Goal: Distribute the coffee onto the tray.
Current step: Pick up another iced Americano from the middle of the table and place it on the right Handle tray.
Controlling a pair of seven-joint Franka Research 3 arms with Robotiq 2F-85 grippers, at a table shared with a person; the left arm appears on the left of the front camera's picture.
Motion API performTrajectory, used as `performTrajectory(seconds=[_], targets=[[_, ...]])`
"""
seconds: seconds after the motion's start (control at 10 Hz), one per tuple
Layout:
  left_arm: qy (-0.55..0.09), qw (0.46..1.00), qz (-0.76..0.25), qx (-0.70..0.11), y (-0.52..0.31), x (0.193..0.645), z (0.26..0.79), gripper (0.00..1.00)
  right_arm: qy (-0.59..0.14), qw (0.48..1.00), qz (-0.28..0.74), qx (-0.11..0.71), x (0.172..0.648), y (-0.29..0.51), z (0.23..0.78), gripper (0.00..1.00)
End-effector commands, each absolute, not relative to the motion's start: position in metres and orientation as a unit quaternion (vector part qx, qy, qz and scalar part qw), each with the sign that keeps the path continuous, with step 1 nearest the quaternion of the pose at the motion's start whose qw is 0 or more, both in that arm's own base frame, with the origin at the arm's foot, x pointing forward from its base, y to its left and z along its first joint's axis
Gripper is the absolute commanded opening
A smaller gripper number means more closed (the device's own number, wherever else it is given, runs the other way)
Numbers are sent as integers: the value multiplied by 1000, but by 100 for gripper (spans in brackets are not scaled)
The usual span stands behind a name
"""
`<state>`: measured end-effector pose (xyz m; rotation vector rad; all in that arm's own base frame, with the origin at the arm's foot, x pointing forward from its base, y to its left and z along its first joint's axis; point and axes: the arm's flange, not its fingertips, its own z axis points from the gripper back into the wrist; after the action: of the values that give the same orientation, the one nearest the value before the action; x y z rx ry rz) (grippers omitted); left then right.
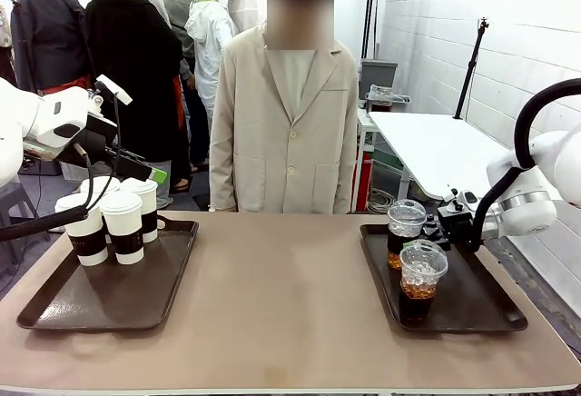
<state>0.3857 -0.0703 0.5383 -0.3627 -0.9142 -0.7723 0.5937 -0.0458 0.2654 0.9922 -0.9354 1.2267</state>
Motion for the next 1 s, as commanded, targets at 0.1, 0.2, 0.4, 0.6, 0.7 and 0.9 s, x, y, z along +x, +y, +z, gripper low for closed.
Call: performTrajectory(seconds=[0.1, 0.2, 0.4, 0.6, 0.7, 0.9], targets=[[-425, 812, -362, -172, -68, 386, 538, 100, -413, 617, 512, 432, 587, -52, 271, 100], [-425, 812, -362, -172, -68, 386, 538, 100, -415, 621, 506, 431, 583, -57, 270, 100], [-425, 812, -362, -172, -68, 386, 538, 100, -420, 628, 496, 428, 573, -67, 268, 100], [-425, 812, -362, -172, -68, 386, 538, 100, -423, 634, 488, 425, 563, -78, 268, 100], [-425, 812, -362, -172, -68, 386, 538, 100, -429, 635, 483, 423, 557, -84, 269, 100], [-425, 812, -362, -172, -68, 386, 538, 100, -439, 639, 477, 415, 552, -90, 270, 100]])
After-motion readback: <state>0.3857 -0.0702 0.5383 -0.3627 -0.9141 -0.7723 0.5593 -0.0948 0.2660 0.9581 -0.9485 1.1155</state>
